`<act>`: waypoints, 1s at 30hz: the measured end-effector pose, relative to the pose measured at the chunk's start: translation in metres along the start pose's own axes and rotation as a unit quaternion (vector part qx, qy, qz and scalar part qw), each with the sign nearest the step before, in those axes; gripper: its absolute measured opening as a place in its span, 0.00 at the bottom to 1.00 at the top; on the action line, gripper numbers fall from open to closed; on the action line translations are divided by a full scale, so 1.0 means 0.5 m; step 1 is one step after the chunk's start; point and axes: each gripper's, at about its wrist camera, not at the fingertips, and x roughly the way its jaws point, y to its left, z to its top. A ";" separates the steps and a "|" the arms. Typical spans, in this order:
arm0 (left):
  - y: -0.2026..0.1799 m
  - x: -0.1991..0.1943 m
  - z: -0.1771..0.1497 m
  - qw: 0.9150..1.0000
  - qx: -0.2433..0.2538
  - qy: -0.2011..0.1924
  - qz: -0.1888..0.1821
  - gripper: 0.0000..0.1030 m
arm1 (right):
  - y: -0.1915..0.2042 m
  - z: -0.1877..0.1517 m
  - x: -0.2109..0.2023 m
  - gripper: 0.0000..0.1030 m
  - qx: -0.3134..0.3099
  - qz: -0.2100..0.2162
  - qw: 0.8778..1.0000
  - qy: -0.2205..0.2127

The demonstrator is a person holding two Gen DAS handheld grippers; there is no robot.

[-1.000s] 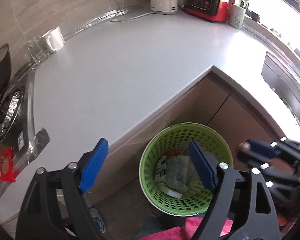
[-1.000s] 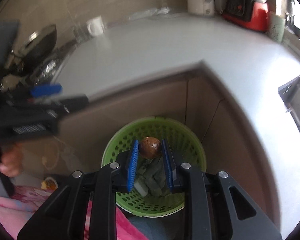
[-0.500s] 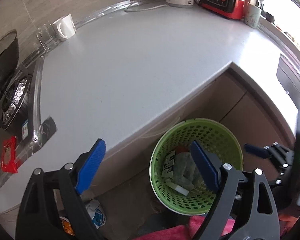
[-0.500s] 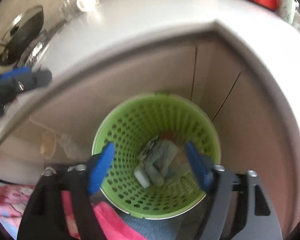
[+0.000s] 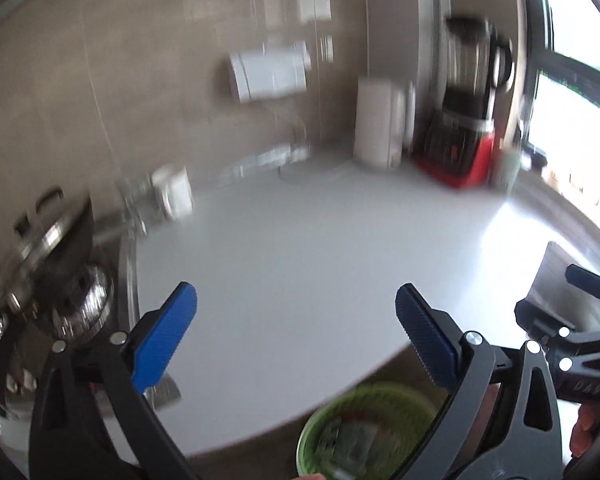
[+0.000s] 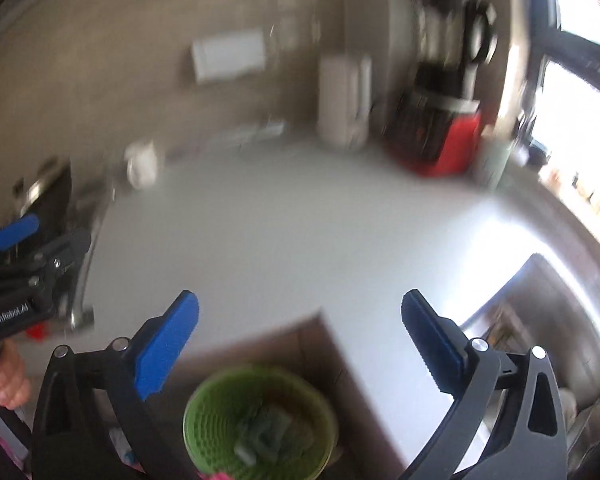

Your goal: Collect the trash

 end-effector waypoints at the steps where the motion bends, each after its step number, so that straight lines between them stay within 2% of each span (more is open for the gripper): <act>1: -0.001 -0.012 0.026 1.000 -0.003 -0.012 0.000 0.92 | -0.006 0.018 -0.012 0.98 0.001 -0.003 1.000 -0.011; 6: -0.009 -0.055 0.133 0.998 -0.023 -0.056 0.004 0.93 | -0.028 0.119 -0.066 0.98 0.001 -0.019 0.997 -0.069; 11: -0.026 -0.079 0.196 0.996 -0.039 -0.080 0.007 0.93 | -0.042 0.203 -0.097 0.98 -0.003 -0.023 0.994 -0.110; 15: -0.030 -0.075 0.214 0.994 -0.063 -0.083 0.016 0.93 | -0.046 0.225 -0.100 0.98 0.000 -0.027 0.991 -0.132; 17: -0.031 -0.066 0.220 0.994 -0.073 -0.080 0.015 0.93 | -0.052 0.230 -0.096 0.98 0.010 -0.011 0.991 -0.136; 21: -0.038 -0.062 0.226 0.993 -0.072 -0.084 0.027 0.93 | -0.046 0.237 -0.090 0.98 0.005 0.004 0.991 -0.136; 30: -0.040 -0.050 0.231 0.994 -0.073 -0.080 0.028 0.93 | -0.047 0.242 -0.087 0.98 0.009 0.016 0.989 -0.144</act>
